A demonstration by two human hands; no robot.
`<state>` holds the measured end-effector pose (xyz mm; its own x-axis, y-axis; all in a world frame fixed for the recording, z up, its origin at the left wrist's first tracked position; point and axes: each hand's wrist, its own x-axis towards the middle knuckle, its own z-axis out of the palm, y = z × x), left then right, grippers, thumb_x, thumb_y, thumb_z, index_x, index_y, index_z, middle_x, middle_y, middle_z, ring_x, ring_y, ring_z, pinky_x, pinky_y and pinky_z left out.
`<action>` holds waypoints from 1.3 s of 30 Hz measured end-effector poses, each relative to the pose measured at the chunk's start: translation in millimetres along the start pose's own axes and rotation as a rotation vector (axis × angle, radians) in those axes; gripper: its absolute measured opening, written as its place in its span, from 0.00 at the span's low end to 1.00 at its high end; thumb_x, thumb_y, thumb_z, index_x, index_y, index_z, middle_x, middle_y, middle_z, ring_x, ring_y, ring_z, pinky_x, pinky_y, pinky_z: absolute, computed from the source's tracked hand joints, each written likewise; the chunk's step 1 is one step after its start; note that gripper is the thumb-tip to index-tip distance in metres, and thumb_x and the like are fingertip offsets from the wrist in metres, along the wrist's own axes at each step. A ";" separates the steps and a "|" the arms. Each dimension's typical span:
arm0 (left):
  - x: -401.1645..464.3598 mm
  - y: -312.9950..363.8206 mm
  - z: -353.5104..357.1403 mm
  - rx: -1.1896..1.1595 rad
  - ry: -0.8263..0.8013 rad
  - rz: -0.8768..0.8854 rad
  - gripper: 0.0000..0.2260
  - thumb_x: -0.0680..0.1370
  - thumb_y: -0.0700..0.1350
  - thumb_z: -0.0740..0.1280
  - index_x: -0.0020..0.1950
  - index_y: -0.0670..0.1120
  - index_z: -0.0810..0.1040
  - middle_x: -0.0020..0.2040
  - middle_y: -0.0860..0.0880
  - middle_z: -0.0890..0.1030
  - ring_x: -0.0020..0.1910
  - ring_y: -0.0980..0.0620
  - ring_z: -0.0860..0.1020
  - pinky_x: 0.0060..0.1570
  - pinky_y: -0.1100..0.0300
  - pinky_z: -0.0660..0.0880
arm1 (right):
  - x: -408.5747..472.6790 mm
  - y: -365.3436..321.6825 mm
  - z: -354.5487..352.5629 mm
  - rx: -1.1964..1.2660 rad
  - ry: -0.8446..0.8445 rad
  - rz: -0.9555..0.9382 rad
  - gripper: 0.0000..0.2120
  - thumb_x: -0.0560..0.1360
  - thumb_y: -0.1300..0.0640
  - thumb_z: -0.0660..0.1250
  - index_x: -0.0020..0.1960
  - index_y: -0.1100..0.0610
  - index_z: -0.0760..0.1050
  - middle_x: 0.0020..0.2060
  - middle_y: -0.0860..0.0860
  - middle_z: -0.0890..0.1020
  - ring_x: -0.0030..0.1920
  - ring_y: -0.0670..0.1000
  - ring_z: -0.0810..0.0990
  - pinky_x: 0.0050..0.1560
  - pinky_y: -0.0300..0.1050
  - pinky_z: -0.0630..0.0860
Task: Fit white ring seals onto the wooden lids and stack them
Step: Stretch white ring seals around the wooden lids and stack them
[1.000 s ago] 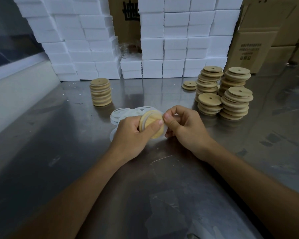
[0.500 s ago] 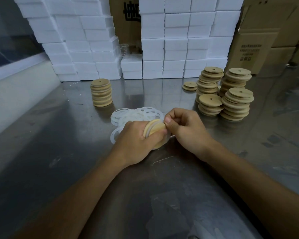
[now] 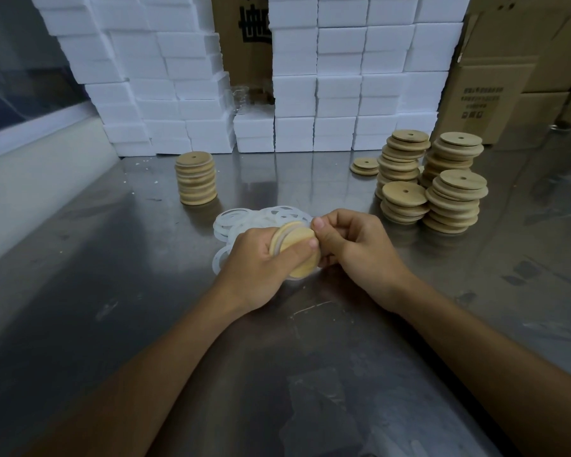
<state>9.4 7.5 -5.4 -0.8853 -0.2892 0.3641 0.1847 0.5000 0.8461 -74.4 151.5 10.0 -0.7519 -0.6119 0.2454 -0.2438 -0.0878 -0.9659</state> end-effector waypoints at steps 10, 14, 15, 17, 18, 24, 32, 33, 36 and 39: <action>0.8 1.5 -0.5 -0.038 0.053 0.033 0.07 0.78 0.48 0.68 0.43 0.47 0.81 0.26 0.58 0.77 0.22 0.60 0.73 0.22 0.71 0.67 | 0.9 1.4 -0.1 0.001 -0.006 0.004 0.08 0.80 0.59 0.65 0.46 0.63 0.77 0.32 0.54 0.81 0.34 0.48 0.79 0.35 0.40 0.78; 0.2 1.7 -0.5 -0.034 0.081 0.057 0.06 0.77 0.46 0.70 0.43 0.46 0.82 0.27 0.59 0.78 0.23 0.62 0.74 0.23 0.73 0.67 | -0.4 0.7 1.6 -0.086 0.010 -0.055 0.07 0.80 0.64 0.64 0.43 0.60 0.75 0.31 0.52 0.80 0.32 0.46 0.78 0.35 0.39 0.77; 0.0 0.8 -0.5 -0.022 0.076 0.047 0.06 0.76 0.47 0.71 0.44 0.45 0.83 0.29 0.59 0.80 0.25 0.63 0.76 0.25 0.74 0.68 | -1.1 0.8 2.0 -0.119 0.023 -0.081 0.08 0.80 0.64 0.63 0.43 0.59 0.75 0.32 0.51 0.80 0.32 0.44 0.78 0.35 0.39 0.77; -0.7 -0.8 -0.4 0.014 0.047 0.017 0.06 0.75 0.48 0.73 0.47 0.46 0.84 0.33 0.58 0.82 0.29 0.62 0.79 0.28 0.72 0.71 | -1.6 0.9 2.3 -0.168 0.038 -0.117 0.08 0.80 0.64 0.62 0.43 0.57 0.74 0.34 0.49 0.79 0.35 0.43 0.78 0.38 0.39 0.77; -1.0 -1.7 -0.4 0.038 0.028 0.006 0.07 0.74 0.49 0.73 0.48 0.46 0.84 0.36 0.57 0.83 0.33 0.61 0.80 0.32 0.70 0.74 | -1.9 0.8 2.4 -0.179 0.034 -0.120 0.09 0.81 0.64 0.62 0.43 0.57 0.74 0.36 0.49 0.79 0.36 0.43 0.78 0.39 0.39 0.76; -0.7 -1.7 2.2 0.079 -0.003 0.004 0.14 0.74 0.56 0.70 0.46 0.45 0.85 0.36 0.50 0.84 0.34 0.57 0.81 0.33 0.61 0.77 | 0.3 2.0 2.3 -0.083 0.024 -0.001 0.14 0.83 0.59 0.59 0.39 0.55 0.75 0.31 0.47 0.79 0.33 0.43 0.77 0.34 0.37 0.75; 0.1 1.8 -1.0 0.079 0.129 0.107 0.09 0.76 0.56 0.68 0.43 0.53 0.83 0.34 0.59 0.82 0.37 0.60 0.81 0.36 0.67 0.75 | -0.2 -0.9 -1.7 -0.032 -0.005 0.011 0.09 0.81 0.57 0.63 0.49 0.62 0.78 0.38 0.54 0.84 0.40 0.50 0.84 0.36 0.41 0.78; -0.5 1.5 -1.2 0.090 0.130 0.113 0.08 0.77 0.55 0.69 0.46 0.52 0.83 0.37 0.58 0.83 0.39 0.59 0.81 0.39 0.65 0.77 | -0.6 -1.4 -2.6 -0.040 -0.011 0.013 0.09 0.81 0.57 0.63 0.50 0.63 0.78 0.39 0.56 0.85 0.41 0.50 0.84 0.36 0.40 0.78; -2.9 4.3 0.5 0.114 0.096 0.099 0.12 0.74 0.59 0.68 0.51 0.53 0.83 0.44 0.56 0.85 0.46 0.59 0.82 0.46 0.60 0.80 | -1.5 -0.9 -1.1 -0.114 -0.014 0.004 0.09 0.83 0.58 0.60 0.48 0.60 0.77 0.43 0.57 0.83 0.43 0.52 0.82 0.36 0.38 0.78; -2.4 5.8 0.6 0.111 0.110 0.149 0.16 0.75 0.59 0.70 0.50 0.47 0.85 0.44 0.52 0.85 0.45 0.55 0.83 0.46 0.52 0.80 | -0.6 1.2 1.0 -0.220 0.003 -0.003 0.11 0.84 0.57 0.55 0.50 0.58 0.75 0.45 0.58 0.81 0.43 0.52 0.80 0.36 0.38 0.78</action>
<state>12.3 11.6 -1.6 -0.7987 -0.2900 0.5271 0.2563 0.6286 0.7343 -73.6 150.9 8.6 -0.7529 -0.6092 0.2490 -0.3738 0.0845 -0.9236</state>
